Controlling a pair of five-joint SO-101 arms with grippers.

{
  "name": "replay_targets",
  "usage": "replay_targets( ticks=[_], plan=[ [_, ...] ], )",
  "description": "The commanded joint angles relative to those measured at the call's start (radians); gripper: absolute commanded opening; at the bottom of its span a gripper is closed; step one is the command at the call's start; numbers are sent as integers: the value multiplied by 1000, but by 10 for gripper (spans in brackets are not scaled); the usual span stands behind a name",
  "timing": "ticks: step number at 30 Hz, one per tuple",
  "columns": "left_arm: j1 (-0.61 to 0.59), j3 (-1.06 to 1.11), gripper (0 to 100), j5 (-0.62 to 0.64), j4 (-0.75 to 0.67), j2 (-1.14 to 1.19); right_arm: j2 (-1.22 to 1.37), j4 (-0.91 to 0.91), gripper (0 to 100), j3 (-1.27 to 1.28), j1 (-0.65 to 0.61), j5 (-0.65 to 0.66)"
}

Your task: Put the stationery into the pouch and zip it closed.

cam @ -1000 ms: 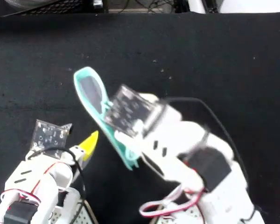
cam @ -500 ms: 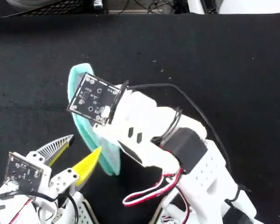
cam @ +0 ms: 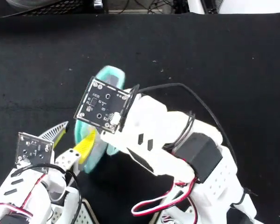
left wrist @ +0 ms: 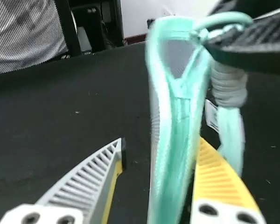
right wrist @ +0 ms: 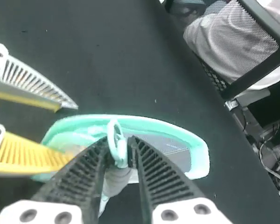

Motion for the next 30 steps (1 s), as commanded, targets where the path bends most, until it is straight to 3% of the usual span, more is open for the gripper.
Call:
replay_targets(
  ticks=[1,9,15,20,22,30],
  plan=[
    [-18,-4,247,-14,-26,-3,2,25,12,-53,-11,5],
    [-8,18,247,-11,-146,12,1,104,12,-59,-11,6],
    [-8,41,234,-11,-149,66,1,106,12,-58,-11,5],
    [-4,33,27,-46,-153,55,1,101,12,-53,-11,5],
    [31,44,32,-104,-144,49,1,101,12,-53,-11,5],
    [62,44,30,-77,-143,37,1,101,12,-53,-11,3]
  ],
)
